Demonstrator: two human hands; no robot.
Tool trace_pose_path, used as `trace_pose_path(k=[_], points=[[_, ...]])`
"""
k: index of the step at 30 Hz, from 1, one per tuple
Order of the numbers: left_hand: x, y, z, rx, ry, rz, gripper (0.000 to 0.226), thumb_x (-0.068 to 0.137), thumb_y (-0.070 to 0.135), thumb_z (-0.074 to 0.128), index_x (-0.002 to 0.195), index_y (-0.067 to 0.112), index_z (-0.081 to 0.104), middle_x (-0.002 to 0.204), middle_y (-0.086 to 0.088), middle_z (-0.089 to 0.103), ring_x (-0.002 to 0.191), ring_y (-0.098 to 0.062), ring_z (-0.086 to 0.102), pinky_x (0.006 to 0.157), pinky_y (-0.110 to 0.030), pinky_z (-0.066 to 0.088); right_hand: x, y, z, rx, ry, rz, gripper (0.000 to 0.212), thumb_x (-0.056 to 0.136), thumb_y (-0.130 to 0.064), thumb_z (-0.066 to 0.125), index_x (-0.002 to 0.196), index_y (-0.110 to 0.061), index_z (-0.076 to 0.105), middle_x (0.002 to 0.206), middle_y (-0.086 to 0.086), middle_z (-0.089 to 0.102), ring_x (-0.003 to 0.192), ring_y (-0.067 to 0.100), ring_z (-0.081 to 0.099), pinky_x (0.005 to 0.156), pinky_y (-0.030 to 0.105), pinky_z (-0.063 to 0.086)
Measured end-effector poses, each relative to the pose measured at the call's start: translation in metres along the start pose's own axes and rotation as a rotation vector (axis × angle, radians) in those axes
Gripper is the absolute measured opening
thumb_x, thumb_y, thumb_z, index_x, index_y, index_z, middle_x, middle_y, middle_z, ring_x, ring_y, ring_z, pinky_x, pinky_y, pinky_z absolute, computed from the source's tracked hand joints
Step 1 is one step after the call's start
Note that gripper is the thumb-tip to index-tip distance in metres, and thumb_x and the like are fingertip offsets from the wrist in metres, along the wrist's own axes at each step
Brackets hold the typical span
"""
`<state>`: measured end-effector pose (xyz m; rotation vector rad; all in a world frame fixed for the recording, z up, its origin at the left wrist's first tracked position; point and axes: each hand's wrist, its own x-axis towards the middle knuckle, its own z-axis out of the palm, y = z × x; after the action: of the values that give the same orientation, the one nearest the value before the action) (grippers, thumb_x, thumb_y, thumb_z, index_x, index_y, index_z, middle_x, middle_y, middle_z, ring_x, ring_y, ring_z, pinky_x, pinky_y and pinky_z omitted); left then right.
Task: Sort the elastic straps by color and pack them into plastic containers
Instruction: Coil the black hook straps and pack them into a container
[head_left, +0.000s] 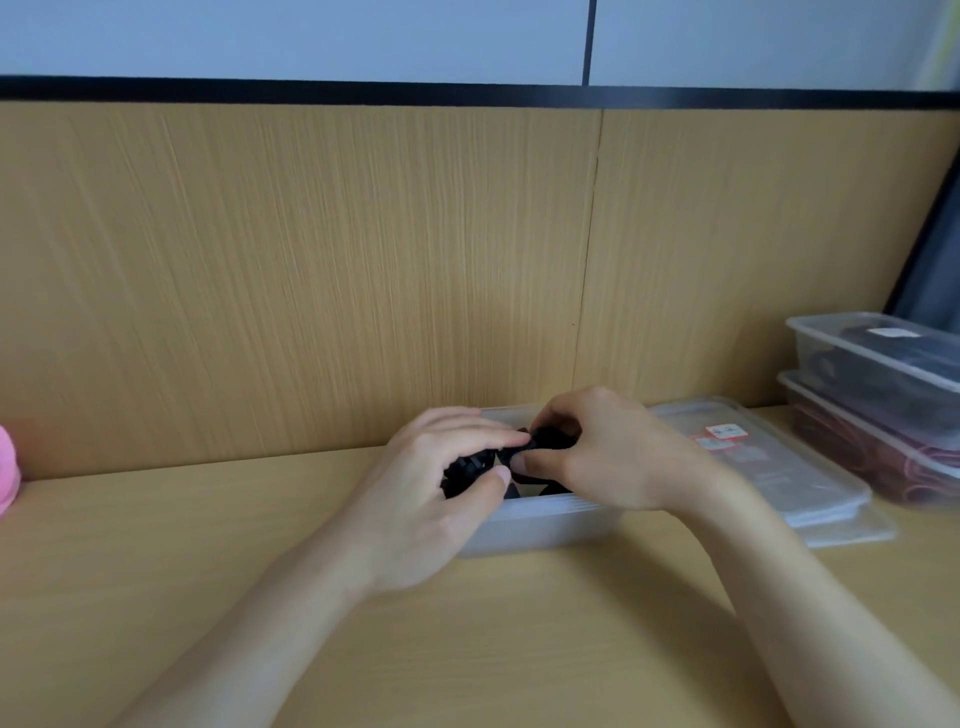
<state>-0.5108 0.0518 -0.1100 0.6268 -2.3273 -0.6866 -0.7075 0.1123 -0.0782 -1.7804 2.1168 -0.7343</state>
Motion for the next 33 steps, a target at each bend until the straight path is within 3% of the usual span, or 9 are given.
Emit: trace_pose_path(k=[7,10,13,18,23,25,27,29,33], points=[[0.000,-0.001,0.000,0.017,-0.007,-0.011,0.039,0.090,0.036,0.051,0.124,0.037,0.069,0.125,0.035,0.061,0.138,0.008,0.034,0.110,-0.007,0.024,0.001,0.004,-0.002,0.026,0.064,-0.081,0.026,0.088,-0.045,0.064,0.107,-0.028,0.071,0.101,-0.012,0.070,0.097,0.011,0.064,0.086,0.033,0.053],[0.000,-0.002,-0.001,0.030,-0.008,-0.015,0.032,0.096,0.033,0.055,0.125,0.035,0.069,0.125,0.036,0.060,0.138,0.010,0.032,0.111,-0.012,0.025,0.003,0.007,-0.007,0.063,0.235,-0.083,0.008,0.087,-0.030,0.063,0.087,-0.028,0.071,0.088,-0.015,0.069,0.087,0.004,0.063,0.075,0.024,0.049],[-0.001,-0.002,0.000,0.054,-0.014,-0.017,0.029,0.101,0.025,0.058,0.126,0.036,0.069,0.124,0.036,0.060,0.138,0.010,0.031,0.113,-0.015,0.025,0.005,0.011,-0.011,0.087,0.299,-0.047,0.016,0.085,-0.021,0.063,0.071,-0.024,0.071,0.068,-0.010,0.068,0.070,0.005,0.063,0.060,0.020,0.046],[0.000,0.001,-0.001,0.134,-0.026,-0.011,0.050,0.090,0.061,0.045,0.129,0.038,0.067,0.127,0.037,0.056,0.138,0.013,0.029,0.118,-0.024,0.024,0.005,0.010,-0.002,-0.022,0.191,-0.034,0.018,0.085,-0.021,0.061,0.071,-0.019,0.072,0.070,-0.004,0.069,0.076,0.019,0.065,0.067,0.034,0.053],[-0.002,0.001,-0.004,0.193,-0.052,0.004,0.070,0.082,0.077,0.033,0.133,0.039,0.063,0.132,0.037,0.052,0.140,0.011,0.025,0.120,-0.027,0.021,0.009,0.012,-0.012,0.081,0.398,-0.034,0.018,0.086,-0.019,0.061,0.075,-0.022,0.076,0.065,-0.010,0.067,0.071,0.005,0.062,0.061,0.018,0.044],[-0.003,0.001,-0.005,0.190,-0.054,0.003,0.070,0.083,0.077,0.034,0.134,0.039,0.062,0.133,0.036,0.052,0.140,0.011,0.025,0.120,-0.029,0.022,0.010,0.021,-0.023,0.107,0.512,0.025,0.019,0.087,-0.016,0.060,0.078,-0.023,0.075,0.071,-0.013,0.068,0.076,0.006,0.063,0.065,0.018,0.047],[-0.003,0.001,-0.005,0.175,-0.055,-0.003,0.068,0.083,0.077,0.036,0.134,0.040,0.062,0.133,0.036,0.052,0.140,0.011,0.025,0.120,-0.029,0.022,0.010,0.038,-0.033,0.069,0.555,0.150,0.016,0.088,-0.016,0.058,0.082,-0.024,0.070,0.078,-0.009,0.067,0.082,0.016,0.064,0.077,0.033,0.055],[-0.003,0.001,-0.005,0.158,-0.053,-0.007,0.062,0.085,0.073,0.041,0.133,0.039,0.063,0.133,0.035,0.053,0.139,0.011,0.027,0.121,-0.031,0.023,0.010,0.055,-0.040,-0.006,0.495,0.306,0.009,0.086,-0.017,0.060,0.087,-0.024,0.066,0.083,-0.005,0.065,0.085,0.022,0.062,0.091,0.047,0.053],[-0.004,0.001,-0.004,0.102,-0.029,-0.012,0.051,0.089,0.062,0.047,0.130,0.038,0.065,0.135,0.034,0.052,0.140,0.008,0.030,0.120,-0.034,0.025,0.011,0.074,-0.037,-0.133,0.291,0.512,0.016,0.084,-0.032,0.068,0.090,-0.018,0.062,0.081,-0.002,0.061,0.078,0.020,0.056,0.092,0.044,0.045]])
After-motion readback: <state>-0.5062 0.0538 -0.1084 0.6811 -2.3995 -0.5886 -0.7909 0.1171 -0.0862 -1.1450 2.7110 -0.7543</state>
